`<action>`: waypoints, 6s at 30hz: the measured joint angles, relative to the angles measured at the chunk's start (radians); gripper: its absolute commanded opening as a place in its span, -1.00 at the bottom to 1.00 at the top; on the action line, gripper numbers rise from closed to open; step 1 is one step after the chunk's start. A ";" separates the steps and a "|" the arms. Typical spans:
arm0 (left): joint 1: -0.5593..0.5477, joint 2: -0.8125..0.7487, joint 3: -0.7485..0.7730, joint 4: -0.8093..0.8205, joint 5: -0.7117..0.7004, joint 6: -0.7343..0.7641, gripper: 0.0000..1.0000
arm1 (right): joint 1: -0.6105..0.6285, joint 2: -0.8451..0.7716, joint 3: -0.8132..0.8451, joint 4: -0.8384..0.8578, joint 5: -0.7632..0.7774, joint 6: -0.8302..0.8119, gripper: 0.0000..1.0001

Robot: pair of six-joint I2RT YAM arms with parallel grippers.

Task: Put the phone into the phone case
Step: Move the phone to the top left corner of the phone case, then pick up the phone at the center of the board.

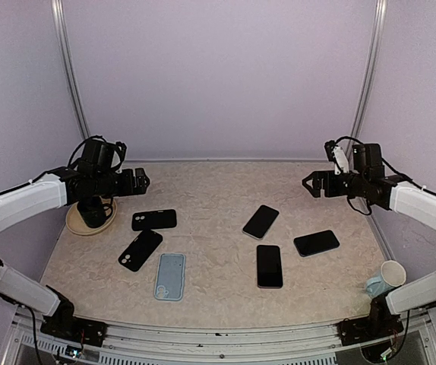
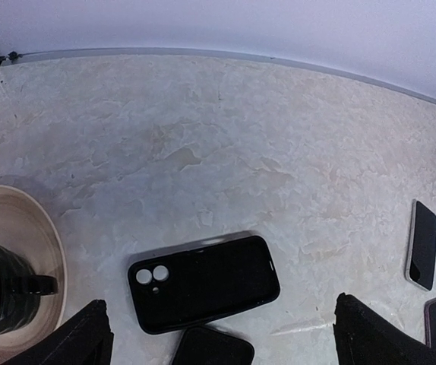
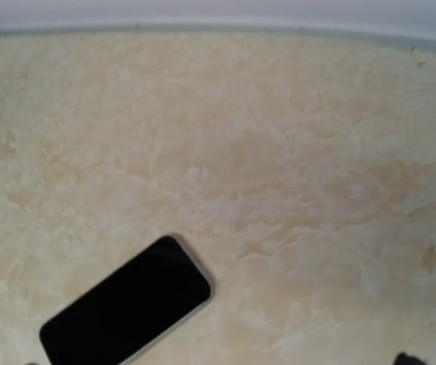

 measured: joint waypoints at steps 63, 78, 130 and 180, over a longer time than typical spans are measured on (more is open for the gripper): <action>-0.331 0.459 0.309 0.174 0.188 -0.140 0.98 | 0.364 0.528 0.218 -0.275 0.430 -0.209 0.99; -0.320 0.451 0.285 0.186 0.171 -0.153 0.98 | 0.432 0.625 0.294 -0.268 0.482 -0.219 0.99; -0.284 0.296 0.164 0.199 0.125 -0.176 0.98 | 0.274 0.933 0.766 -0.321 0.182 -0.469 0.99; -0.262 0.193 0.070 0.190 0.079 -0.183 0.98 | 0.190 0.872 0.591 -0.275 -0.181 -0.568 0.99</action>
